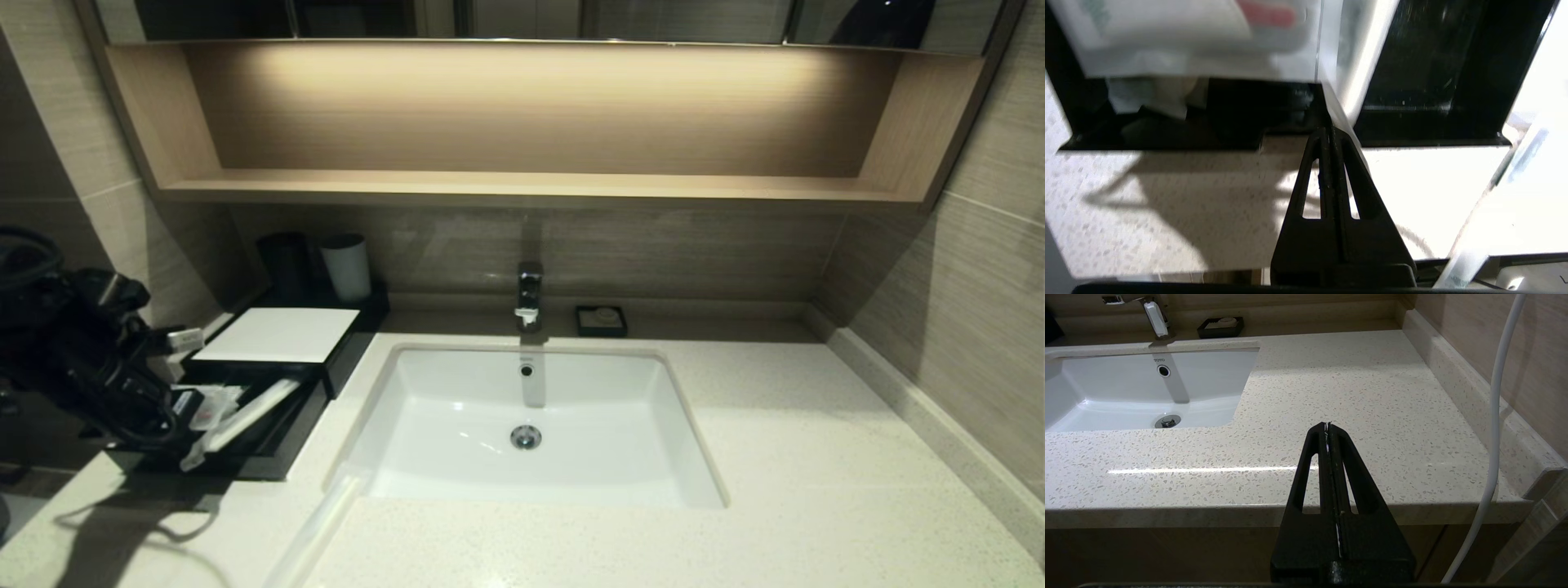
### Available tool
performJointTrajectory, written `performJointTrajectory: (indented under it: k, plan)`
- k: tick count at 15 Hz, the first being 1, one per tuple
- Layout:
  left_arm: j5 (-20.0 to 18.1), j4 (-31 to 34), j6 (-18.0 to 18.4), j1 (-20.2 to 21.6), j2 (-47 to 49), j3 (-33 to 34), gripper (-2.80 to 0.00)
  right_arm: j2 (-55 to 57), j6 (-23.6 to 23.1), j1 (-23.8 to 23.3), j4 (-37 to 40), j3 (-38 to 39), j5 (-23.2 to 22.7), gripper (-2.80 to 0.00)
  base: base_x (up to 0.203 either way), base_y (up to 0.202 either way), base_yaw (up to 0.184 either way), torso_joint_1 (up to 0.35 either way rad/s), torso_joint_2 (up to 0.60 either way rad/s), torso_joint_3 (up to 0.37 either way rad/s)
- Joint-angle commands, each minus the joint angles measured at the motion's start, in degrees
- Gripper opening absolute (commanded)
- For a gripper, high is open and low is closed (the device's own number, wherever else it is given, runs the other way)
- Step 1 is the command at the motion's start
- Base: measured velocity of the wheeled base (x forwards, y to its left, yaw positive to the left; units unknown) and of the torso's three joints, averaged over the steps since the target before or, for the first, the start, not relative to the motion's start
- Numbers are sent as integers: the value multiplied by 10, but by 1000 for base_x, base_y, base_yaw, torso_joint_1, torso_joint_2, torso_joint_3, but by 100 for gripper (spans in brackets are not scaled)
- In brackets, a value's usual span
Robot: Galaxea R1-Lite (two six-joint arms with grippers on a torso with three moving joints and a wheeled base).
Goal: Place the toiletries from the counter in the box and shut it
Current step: Place the bathroom toiletry into the drawer
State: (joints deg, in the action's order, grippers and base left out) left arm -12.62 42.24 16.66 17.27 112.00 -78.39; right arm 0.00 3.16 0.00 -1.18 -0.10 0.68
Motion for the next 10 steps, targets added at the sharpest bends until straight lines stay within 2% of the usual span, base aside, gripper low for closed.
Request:
performJointTrajectory:
  k: [1,7,10]
  plan:
    - [1,20,2,5,-57,4,-280,0,0,0,0,0,0,-280,0,0,0,0,0,0]
    - [43,45,1,-1,-224,49,-280,0,0,0,0,0,0,-280,0,0,0,0,0,0]
    - [42,134,-5,-82,-258,83,-280,1,0,0,0,0,0,-280,0,0,0,0,0,0]
